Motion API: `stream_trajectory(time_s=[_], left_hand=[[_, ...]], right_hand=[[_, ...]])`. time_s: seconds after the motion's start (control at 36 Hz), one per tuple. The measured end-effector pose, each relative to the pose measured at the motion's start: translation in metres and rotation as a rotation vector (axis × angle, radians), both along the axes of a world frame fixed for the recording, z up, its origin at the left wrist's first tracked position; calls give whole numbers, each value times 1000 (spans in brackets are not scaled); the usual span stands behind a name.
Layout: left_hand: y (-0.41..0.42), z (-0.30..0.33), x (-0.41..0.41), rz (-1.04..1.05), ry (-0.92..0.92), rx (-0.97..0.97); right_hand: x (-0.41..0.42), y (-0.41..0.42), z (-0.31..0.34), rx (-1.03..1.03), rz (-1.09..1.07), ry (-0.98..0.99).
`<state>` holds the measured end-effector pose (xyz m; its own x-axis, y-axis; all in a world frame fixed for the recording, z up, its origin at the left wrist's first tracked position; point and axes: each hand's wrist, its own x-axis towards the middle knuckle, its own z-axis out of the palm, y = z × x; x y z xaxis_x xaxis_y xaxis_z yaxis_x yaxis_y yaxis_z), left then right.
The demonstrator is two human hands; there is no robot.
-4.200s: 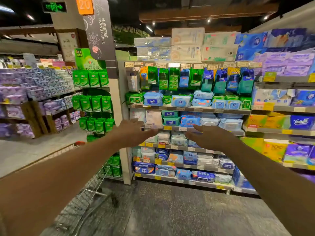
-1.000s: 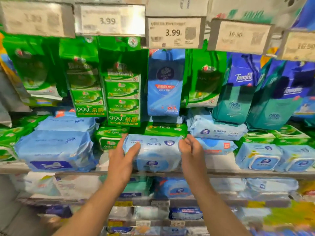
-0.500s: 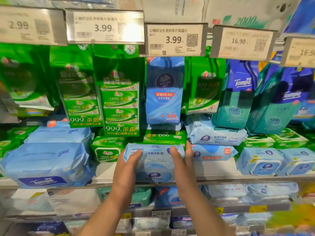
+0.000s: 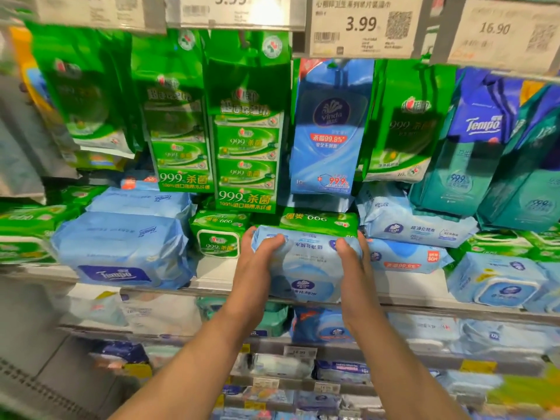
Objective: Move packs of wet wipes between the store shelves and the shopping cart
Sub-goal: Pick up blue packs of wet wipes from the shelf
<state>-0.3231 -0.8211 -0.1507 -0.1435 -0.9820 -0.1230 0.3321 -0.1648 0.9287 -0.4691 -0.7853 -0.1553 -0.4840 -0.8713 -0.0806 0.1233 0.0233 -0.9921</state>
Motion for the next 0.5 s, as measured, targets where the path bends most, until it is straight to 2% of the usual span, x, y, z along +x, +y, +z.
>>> stream_trajectory(time_s=[0.22, 0.5], left_hand=[[27, 5, -1, 136, -7, -23], [64, 9, 20, 260, -146, -144]], right_hand=[[-1, 8, 8, -100, -72, -8], [11, 21, 24, -180, -10, -22]])
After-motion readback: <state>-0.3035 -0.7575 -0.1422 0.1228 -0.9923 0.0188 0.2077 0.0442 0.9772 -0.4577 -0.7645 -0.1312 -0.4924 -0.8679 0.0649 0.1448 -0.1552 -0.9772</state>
